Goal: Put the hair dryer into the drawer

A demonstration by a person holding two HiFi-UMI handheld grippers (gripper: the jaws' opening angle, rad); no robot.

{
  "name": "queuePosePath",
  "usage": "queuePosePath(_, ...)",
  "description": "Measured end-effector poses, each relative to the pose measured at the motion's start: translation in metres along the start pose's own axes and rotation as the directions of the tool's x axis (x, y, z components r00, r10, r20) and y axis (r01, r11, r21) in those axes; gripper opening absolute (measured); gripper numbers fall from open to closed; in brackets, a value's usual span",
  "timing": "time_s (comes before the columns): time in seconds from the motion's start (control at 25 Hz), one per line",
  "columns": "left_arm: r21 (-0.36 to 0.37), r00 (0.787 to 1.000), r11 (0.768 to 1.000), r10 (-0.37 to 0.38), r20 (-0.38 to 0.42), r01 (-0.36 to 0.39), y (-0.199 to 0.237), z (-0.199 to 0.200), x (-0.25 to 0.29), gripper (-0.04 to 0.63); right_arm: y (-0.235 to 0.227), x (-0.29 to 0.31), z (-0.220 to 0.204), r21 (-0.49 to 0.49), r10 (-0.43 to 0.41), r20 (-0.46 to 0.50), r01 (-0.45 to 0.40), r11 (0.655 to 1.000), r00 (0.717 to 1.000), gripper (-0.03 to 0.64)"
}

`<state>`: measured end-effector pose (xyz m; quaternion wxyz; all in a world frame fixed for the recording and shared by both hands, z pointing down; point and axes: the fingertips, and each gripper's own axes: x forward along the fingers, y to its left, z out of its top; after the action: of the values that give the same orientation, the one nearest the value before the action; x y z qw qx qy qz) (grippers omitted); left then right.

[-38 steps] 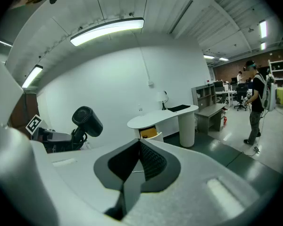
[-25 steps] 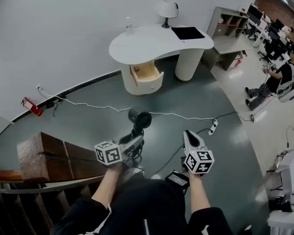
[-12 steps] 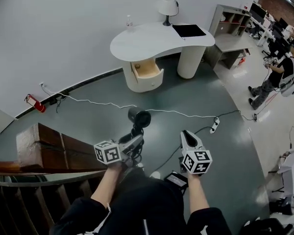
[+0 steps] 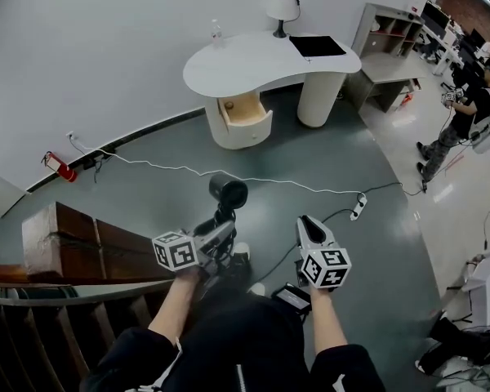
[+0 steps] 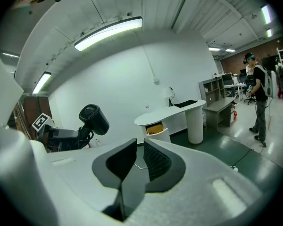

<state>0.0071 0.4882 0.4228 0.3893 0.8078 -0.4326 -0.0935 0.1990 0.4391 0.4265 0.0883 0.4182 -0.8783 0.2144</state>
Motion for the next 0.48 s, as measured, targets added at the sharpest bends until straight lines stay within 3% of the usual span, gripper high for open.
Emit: queuePosePath(0.48,-0.001,0.999,1.000,-0.028,-0.032,0.028,0.043,0.048,0.064,0.204,-0.035,0.066,0.032,-0.018,-0.034,-0.028,0.034,0.999,0.999,0.035)
